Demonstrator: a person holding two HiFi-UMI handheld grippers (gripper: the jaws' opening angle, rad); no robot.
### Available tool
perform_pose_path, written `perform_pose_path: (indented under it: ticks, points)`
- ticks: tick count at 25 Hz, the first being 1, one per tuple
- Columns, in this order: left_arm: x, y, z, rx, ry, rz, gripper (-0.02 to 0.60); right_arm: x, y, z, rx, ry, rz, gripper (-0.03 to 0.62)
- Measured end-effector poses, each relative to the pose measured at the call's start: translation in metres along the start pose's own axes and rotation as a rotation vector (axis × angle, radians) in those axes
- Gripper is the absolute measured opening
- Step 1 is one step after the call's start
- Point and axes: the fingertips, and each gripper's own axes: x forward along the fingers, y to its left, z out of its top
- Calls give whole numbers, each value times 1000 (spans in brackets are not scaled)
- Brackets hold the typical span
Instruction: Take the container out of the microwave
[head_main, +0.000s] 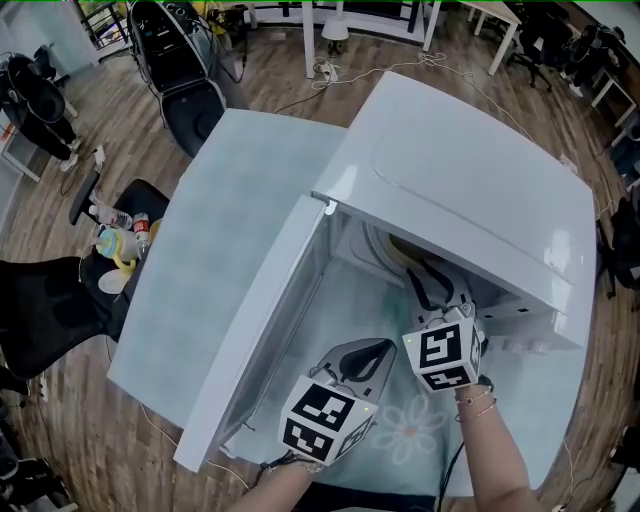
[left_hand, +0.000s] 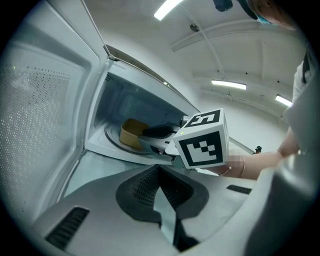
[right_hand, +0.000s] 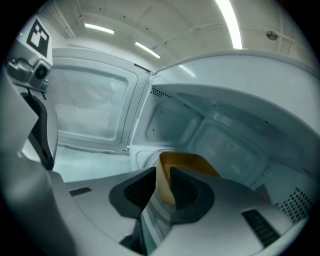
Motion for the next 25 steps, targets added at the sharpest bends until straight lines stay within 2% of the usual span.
perform_pose_path:
  ticks: [4, 7, 17, 19, 25]
  points:
    - [1, 0, 0, -3, 4, -1, 14, 6, -1, -3, -158, 36, -30, 80]
    - [2, 0, -1, -8, 8, -3, 14, 10, 0, -7, -215, 59, -22, 80]
    - [0, 0, -4, -12, 18, -2, 14, 18, -2, -12, -265, 102, 6, 75]
    - [-1, 0, -4, -11, 16, -2, 14, 17, -1, -12, -274, 107, 19, 45]
    - [-4, -2, -4, -7, 8, -1, 14, 5, 5, -17, -240, 100, 33, 28]
